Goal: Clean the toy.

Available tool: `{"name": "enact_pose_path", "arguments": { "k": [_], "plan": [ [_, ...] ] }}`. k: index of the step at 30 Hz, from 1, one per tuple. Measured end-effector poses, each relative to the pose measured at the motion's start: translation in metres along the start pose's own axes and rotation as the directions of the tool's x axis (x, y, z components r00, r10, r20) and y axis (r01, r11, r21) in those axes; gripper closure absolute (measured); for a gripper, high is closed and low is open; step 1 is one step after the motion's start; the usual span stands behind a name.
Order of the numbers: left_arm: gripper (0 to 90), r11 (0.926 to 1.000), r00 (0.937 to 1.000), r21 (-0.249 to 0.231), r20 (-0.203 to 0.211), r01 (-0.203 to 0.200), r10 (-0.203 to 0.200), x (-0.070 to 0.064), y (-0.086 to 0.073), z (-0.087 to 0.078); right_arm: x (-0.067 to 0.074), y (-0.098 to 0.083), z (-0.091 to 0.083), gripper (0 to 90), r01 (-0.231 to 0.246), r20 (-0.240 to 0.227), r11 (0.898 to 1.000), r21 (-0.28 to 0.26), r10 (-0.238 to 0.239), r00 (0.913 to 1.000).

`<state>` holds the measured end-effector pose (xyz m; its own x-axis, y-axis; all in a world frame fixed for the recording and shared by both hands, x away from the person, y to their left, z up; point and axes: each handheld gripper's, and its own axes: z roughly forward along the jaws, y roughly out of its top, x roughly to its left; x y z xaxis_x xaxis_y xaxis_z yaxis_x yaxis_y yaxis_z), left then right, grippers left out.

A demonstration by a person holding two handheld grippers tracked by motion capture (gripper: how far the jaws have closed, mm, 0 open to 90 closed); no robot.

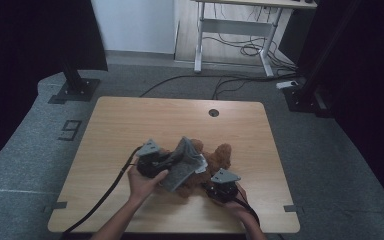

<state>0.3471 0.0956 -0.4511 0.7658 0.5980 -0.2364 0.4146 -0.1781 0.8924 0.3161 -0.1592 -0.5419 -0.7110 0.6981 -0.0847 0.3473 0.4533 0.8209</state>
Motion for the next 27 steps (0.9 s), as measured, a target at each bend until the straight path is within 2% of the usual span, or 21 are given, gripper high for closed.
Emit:
{"name": "enact_pose_path", "arguments": {
  "k": [3,6,10,12,14,20,23,25,27],
  "plan": [
    [76.6,0.9998,0.9994,0.020,0.033,-0.008,0.007,-0.012,0.010,0.026,-0.001,0.000,0.000,60.6,0.000,-0.004,1.000,-0.002,0.000,1.0000],
    [76.6,0.9990,0.9984,0.044,0.054,0.012,-0.015,-0.016,0.020,0.047,-0.001,0.000,0.000,60.6,0.000,-0.005,1.000,-0.003,0.000,1.0000],
    [76.5,0.9974,0.9993,0.070,0.034,0.015,-0.018,-0.018,0.033,0.068,0.000,-0.001,0.000,60.6,0.002,-0.003,1.000,-0.007,-0.002,1.0000],
    [76.4,0.9936,0.9997,0.110,-0.001,-0.022,0.023,-0.020,0.033,0.076,0.000,-0.001,0.000,60.6,0.002,-0.002,1.000,-0.006,-0.002,1.0000],
    [76.3,0.9874,0.9988,0.152,-0.016,-0.043,0.046,-0.019,0.026,0.080,0.000,-0.001,0.000,60.5,0.000,-0.004,1.000,-0.006,0.000,1.0000],
    [76.4,0.9843,0.9930,0.148,-0.054,-0.096,0.105,-0.018,0.018,0.062,-0.001,-0.001,0.000,60.6,-0.004,-0.008,1.000,-0.006,0.004,1.0000],
    [76.6,0.9839,0.9896,0.144,-0.082,-0.106,0.119,-0.012,0.015,0.049,-0.001,-0.001,0.000,60.6,-0.003,-0.006,1.000,-0.006,0.003,1.0000],
    [76.6,0.9853,0.9888,0.139,-0.097,-0.100,0.114,-0.005,0.013,0.038,-0.001,-0.001,0.000,60.6,-0.004,-0.008,1.000,-0.005,0.004,1.0000],
    [76.7,0.9858,0.9851,0.137,-0.128,-0.096,0.114,0.002,0.010,0.027,-0.001,-0.001,0.000,60.6,-0.006,-0.009,1.000,-0.006,0.006,0.9999]
  ]
}}
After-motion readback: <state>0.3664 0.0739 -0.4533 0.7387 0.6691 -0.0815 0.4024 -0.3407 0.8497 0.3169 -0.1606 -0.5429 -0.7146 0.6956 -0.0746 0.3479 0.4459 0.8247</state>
